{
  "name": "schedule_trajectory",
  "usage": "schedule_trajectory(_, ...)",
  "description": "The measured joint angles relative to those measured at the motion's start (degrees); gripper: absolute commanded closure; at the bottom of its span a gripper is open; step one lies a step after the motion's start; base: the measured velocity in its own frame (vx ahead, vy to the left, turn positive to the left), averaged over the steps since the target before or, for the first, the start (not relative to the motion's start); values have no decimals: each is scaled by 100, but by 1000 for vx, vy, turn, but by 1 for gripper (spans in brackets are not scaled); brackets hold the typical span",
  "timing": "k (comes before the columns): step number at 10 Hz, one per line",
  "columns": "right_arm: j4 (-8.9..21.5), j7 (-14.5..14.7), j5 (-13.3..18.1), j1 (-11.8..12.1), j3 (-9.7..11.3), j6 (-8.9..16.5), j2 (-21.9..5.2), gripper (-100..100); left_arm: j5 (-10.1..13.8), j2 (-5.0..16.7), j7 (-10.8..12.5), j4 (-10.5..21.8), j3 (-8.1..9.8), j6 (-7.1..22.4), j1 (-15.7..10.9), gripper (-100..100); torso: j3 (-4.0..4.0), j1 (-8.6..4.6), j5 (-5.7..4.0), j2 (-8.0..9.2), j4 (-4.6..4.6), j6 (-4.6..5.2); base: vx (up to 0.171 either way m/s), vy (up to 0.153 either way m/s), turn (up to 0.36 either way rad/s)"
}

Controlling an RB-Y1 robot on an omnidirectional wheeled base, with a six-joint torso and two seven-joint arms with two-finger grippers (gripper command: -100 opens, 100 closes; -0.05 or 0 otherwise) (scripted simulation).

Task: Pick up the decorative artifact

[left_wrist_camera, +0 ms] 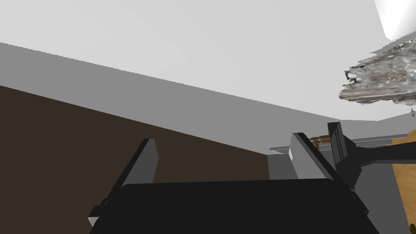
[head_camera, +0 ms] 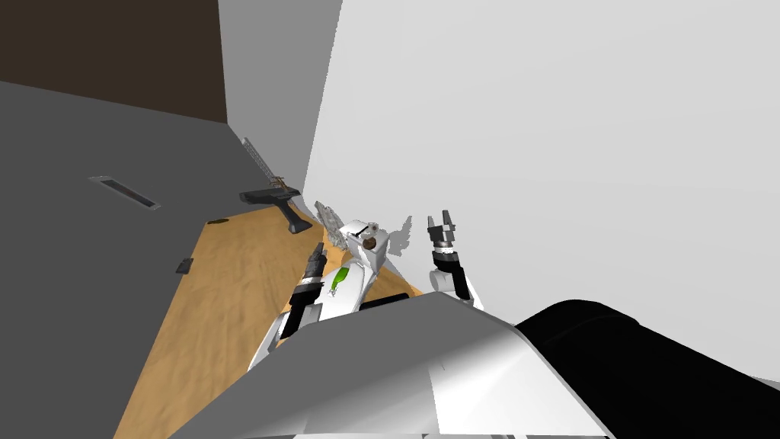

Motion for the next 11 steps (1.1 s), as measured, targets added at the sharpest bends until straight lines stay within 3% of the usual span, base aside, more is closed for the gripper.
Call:
schedule_trajectory(5, 0, 0, 0, 0, 0, 0, 1, 0, 28, -50, -14, 595, -82, -1, -149, -100, -4, -20, -5, -7, -1, 0, 6, 5, -40)
schedule_trajectory(11, 0, 0, 0, 1, 1, 0, 1, 0, 158, -122, -129, 1336, -348, -66, -339, -100, -12, -40, -9, -21, -4, 0, 34, -47, -40)
